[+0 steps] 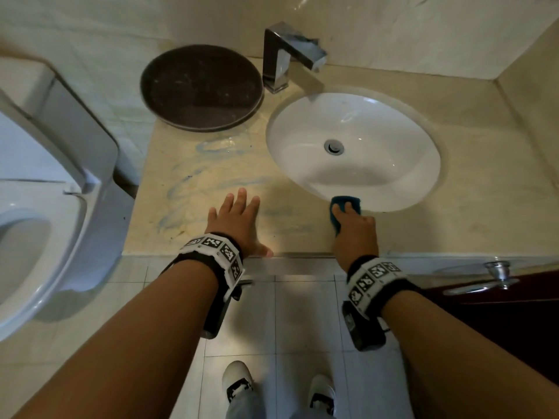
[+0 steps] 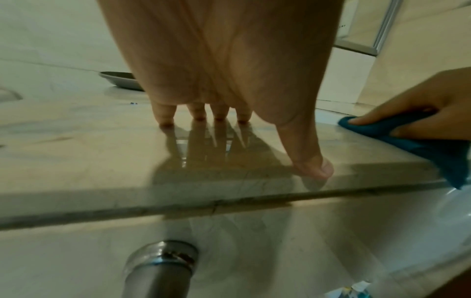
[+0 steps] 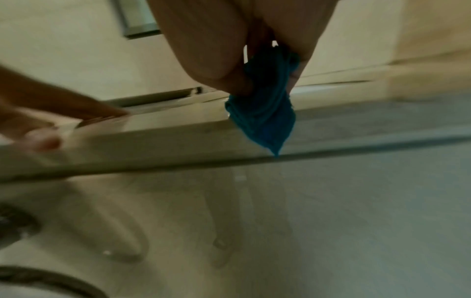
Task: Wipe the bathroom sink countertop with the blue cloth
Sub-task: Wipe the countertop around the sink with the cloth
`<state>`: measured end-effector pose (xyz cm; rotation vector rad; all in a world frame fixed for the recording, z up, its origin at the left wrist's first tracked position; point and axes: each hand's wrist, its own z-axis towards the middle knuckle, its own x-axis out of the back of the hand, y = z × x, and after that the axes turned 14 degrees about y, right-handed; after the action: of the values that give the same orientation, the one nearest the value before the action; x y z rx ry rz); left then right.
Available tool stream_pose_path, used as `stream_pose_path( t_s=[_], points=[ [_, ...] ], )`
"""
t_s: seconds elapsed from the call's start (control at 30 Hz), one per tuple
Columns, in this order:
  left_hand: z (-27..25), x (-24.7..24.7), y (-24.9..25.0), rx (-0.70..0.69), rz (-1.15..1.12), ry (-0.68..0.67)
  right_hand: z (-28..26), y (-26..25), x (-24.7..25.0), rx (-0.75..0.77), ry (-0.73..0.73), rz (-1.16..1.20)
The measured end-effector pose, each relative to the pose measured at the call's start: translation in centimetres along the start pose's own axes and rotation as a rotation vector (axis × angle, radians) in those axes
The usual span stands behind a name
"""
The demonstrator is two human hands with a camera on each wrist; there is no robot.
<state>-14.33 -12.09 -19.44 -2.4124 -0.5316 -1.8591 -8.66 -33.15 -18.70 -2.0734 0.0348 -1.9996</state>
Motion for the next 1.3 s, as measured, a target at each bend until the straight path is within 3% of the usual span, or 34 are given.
stream_pose_path(
  t_s=[0.13, 0.23, 0.33, 0.47, 0.6, 0.67, 0.83, 0.97, 1.03, 1.1, 1.17, 1.3],
  points=[
    [0.0, -0.1, 0.0, 0.006, 0.001, 0.006, -0.6, -5.6, -0.7, 0.218, -0.037, -0.016],
    [-0.1, -0.1, -0.1, 0.009, 0.004, 0.007, -1.3, -5.9, -1.5, 0.337, -0.053, 0.064],
    [-0.2, -0.1, -0.2, 0.007, -0.004, 0.005, -1.4, -2.3, -1.4, 0.298, -0.025, 0.137],
    [-0.1, -0.1, -0.1, 0.006, -0.008, 0.008, -1.1, 4.3, 0.3, 0.03, 0.057, 0.092],
    [-0.1, -0.2, -0.1, 0.01, -0.02, 0.011, -0.9, 4.4, 0.5, -0.072, 0.075, 0.048],
    [0.0, -0.1, -0.1, 0.012, -0.026, 0.004, -0.9, 2.1, 0.0, -0.055, 0.065, 0.033],
    [-0.2, 0.2, 0.2, 0.032, -0.004, -0.014, -1.9, -4.1, -0.6, 0.21, -0.033, 0.021],
    [-2.0, 1.1, 1.1, 0.047, -0.002, 0.0, -3.2, -5.1, -0.6, 0.331, -0.182, 0.175],
    [-3.2, 2.1, 1.1, 0.028, -0.028, 0.014, -3.6, -4.4, 0.5, 0.313, -0.267, 0.333],
    [-4.4, 3.8, 0.8, 0.016, -0.072, 0.008, -3.9, -3.6, 2.5, 0.195, -0.314, 0.439],
    [-5.2, 6.1, 0.6, 0.01, -0.121, 0.021, -3.6, -3.1, 5.1, 0.13, -0.274, 0.51],
    [-6.6, 11.1, 2.1, -0.03, -0.36, 0.181, -2.8, -3.9, 9.9, 0.121, -0.09, 0.673]
  ],
)
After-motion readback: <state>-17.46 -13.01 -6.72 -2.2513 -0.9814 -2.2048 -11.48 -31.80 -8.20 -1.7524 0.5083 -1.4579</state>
